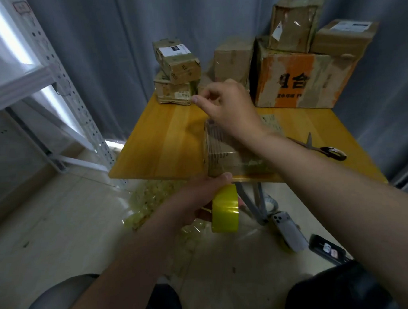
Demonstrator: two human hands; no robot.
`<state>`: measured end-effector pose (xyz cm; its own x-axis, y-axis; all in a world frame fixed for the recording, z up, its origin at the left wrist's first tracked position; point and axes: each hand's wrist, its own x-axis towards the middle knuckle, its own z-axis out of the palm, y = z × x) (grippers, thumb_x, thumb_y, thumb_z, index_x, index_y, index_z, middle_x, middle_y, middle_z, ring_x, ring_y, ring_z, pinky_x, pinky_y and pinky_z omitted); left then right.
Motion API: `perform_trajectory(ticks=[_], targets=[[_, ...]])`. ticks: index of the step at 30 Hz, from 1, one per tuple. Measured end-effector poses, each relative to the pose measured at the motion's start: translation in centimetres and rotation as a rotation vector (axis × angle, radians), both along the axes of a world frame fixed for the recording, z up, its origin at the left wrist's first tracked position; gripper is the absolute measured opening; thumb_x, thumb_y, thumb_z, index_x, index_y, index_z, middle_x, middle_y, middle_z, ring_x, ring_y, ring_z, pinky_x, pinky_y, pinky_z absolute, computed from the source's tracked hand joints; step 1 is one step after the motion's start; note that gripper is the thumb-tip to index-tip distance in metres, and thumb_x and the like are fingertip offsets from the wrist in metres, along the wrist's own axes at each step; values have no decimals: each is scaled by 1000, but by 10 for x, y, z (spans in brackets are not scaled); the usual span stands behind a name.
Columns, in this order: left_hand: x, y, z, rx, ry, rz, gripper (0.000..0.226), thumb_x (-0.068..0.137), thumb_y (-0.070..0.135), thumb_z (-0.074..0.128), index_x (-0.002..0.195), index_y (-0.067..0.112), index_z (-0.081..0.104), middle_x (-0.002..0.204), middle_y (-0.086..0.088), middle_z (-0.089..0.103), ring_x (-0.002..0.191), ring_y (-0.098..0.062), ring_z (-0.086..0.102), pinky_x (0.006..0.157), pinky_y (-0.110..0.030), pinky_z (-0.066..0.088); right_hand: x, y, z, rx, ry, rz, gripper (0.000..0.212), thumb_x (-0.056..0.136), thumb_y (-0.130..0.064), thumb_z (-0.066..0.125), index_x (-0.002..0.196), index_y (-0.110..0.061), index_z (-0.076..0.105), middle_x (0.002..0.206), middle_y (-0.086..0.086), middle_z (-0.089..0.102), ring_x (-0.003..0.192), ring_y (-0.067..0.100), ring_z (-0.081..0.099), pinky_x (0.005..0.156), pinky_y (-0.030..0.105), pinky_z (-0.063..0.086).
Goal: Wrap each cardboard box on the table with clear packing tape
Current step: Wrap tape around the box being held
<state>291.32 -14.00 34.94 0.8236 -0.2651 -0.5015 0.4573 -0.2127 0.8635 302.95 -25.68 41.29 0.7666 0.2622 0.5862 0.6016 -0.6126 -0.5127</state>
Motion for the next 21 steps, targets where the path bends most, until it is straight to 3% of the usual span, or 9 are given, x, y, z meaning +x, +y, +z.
perform_trajectory(ticks=[2, 4, 7, 10, 13, 15, 19, 21], targets=[[0, 1, -1, 3, 9, 6, 33, 103, 49, 51, 113, 19, 60, 101, -7, 79, 104, -30, 74, 81, -38, 57, -34, -11, 10, 83, 69, 77, 32, 102, -39, 63, 81, -18, 73, 72, -6, 70, 73, 11, 66, 74, 32, 56], [-1, 1, -2, 4, 18, 7, 36, 102, 48, 53, 120, 17, 60, 104, -9, 79, 105, -31, 73, 80, -39, 58, -68, -27, 19, 85, 318, 90, 47, 104, -46, 57, 73, -15, 71, 64, 3, 72, 57, 15, 68, 63, 35, 61], [-4, 1, -2, 16, 9, 13, 39, 101, 43, 58, 128, 15, 61, 115, -12, 75, 105, -31, 72, 78, -41, 60, -102, -50, 10, -163, 802, -14, 66, 101, -65, 46, 80, -8, 71, 61, 9, 72, 52, 26, 70, 55, 37, 60], [-13, -4, -1, -27, 31, 34, 34, 100, 36, 61, 124, 12, 66, 113, -13, 72, 99, -29, 70, 88, -48, 58, -123, -67, -24, -375, 1045, -15, 68, 95, -75, 44, 91, -11, 68, 70, 8, 76, 57, 25, 72, 64, 37, 62], [-22, -14, 2, -95, 68, 36, 31, 102, 24, 52, 123, 6, 67, 105, -14, 67, 94, -28, 66, 86, -47, 56, -139, -74, -56, -131, 1076, 47, 53, 93, -68, 58, 71, -20, 65, 59, -4, 65, 48, 6, 59, 57, 25, 50], [-26, -18, 6, -110, 67, 51, 29, 99, 13, 45, 120, 9, 65, 99, -13, 63, 88, -28, 64, 82, -44, 55, -143, -76, -75, 86, 1040, 42, 47, 91, -58, 68, 65, -20, 68, 55, -10, 59, 51, 2, 55, 61, 25, 45], [-34, -7, 19, -64, 107, 47, 35, 102, 16, 48, 127, -3, 62, 117, -26, 65, 102, -36, 65, 84, -49, 60, -150, -80, -87, 279, 1010, 49, 43, 92, -48, 73, 85, -6, 80, 68, -5, 67, 63, 3, 58, 70, 26, 44], [-36, 6, 30, 79, 95, 4, 34, 103, 15, 49, 132, 3, 61, 120, -23, 70, 96, -32, 71, 76, -40, 61, -156, -79, -86, 331, 1012, 85, 32, 95, -40, 72, 83, -12, 81, 67, -9, 70, 59, -2, 60, 67, 21, 45]])
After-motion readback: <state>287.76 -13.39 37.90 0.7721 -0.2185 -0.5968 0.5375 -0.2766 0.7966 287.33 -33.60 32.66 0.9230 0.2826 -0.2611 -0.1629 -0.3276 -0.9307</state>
